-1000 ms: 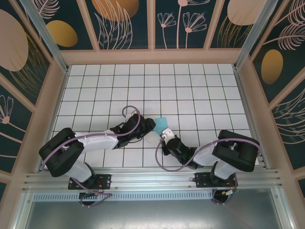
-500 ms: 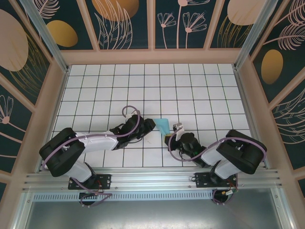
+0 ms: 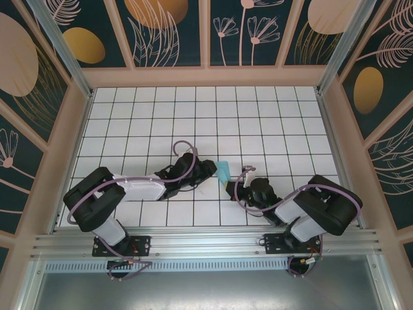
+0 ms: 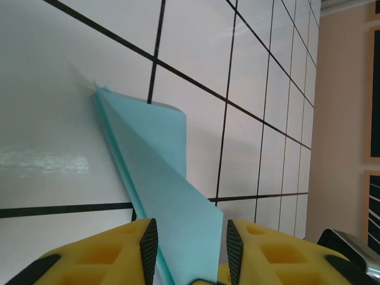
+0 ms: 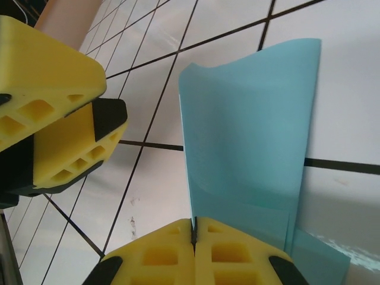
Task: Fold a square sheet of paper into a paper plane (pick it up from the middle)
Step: Fold the wing for the fifth time at the center of the table.
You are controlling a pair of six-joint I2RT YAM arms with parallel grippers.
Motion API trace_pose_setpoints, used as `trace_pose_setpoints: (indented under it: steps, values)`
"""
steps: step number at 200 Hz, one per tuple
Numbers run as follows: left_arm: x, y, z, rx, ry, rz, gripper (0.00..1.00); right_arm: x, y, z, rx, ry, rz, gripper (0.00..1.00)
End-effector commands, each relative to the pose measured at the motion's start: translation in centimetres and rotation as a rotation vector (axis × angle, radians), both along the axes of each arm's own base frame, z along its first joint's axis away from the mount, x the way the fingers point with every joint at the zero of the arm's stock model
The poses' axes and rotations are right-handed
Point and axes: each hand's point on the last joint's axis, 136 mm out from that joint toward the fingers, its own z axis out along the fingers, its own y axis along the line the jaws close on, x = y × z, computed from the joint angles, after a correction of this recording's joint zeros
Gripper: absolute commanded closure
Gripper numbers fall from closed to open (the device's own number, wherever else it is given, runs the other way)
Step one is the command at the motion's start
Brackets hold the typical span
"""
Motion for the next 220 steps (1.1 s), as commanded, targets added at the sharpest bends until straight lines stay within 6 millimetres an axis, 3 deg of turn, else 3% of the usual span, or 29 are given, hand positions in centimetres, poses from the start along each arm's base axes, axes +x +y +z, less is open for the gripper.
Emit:
trace_pose_setpoints:
  steps: [1,38,43,103,153,220]
  values:
    - [0.1,-2.5,1.5,-0.050,-0.047,-0.084,0.63,0.2,-0.8,-0.1,0.048,0.050,-0.063,1.00]
    - [0.0,-4.2,1.7,-0.077,-0.048,-0.138,0.64,0.3,-1.5,-1.0,0.068,0.121,-0.118,1.00]
    - [-0.2,-4.4,0.6,-0.063,-0.030,-0.146,0.64,0.3,-1.7,-1.3,0.064,0.135,-0.128,1.00]
    - [-0.2,-6.3,-0.7,-0.054,-0.017,-0.203,0.65,0.2,-2.6,-3.4,0.058,0.242,-0.189,1.00]
    - [0.3,-7.2,-1.6,-0.039,-0.017,-0.227,0.65,0.3,-3.0,-3.9,0.050,0.270,-0.212,1.00]
    - [0.4,-7.3,-4.3,0.012,0.011,-0.233,0.65,0.2,-2.3,-4.5,0.018,0.320,-0.183,1.00]
